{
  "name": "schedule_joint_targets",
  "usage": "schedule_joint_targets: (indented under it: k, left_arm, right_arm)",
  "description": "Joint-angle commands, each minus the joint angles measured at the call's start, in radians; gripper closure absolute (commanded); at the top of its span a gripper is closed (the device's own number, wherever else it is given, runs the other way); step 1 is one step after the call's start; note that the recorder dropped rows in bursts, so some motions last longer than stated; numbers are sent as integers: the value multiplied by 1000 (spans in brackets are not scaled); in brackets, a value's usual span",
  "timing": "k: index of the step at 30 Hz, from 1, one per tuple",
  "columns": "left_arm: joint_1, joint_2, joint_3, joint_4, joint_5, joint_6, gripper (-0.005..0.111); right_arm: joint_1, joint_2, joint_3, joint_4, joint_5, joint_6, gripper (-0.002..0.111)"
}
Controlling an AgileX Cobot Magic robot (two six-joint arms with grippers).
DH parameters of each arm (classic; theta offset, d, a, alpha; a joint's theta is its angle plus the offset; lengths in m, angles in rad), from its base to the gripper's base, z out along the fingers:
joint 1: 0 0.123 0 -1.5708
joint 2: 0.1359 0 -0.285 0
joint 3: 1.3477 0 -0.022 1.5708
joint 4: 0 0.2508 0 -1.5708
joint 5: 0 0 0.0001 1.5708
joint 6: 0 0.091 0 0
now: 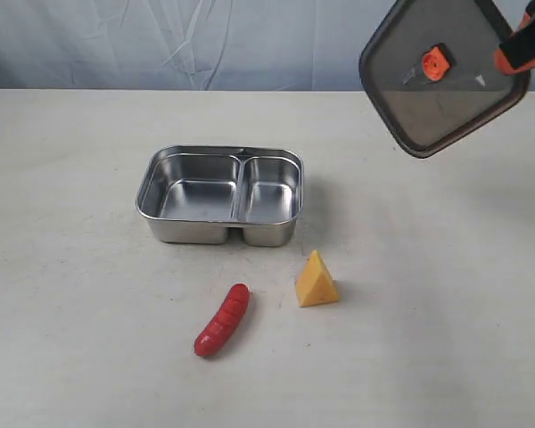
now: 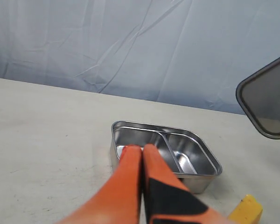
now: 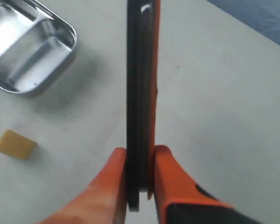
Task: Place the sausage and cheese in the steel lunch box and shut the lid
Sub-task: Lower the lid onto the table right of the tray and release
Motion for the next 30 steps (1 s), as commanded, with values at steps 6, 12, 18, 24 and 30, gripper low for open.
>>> schedule_joint_targets:
  k: [6, 12, 18, 24, 30]
  left_arm:
    - [-8, -4, 4, -3, -13, 0, 107]
    - [-8, -4, 4, -3, -13, 0, 107]
    - [-8, -4, 4, -3, -13, 0, 107]
    - [-8, -4, 4, -3, -13, 0, 107]
    - [-8, -4, 4, -3, -13, 0, 107]
  right_arm:
    - [257, -15, 179, -541, 51, 200, 109]
    - [437, 5, 382, -761, 12, 415, 109]
    - [510, 85, 477, -549, -73, 419, 109]
    - [510, 198, 506, -373, -94, 419, 109]
    - [510, 303, 516, -338, -98, 461, 81]
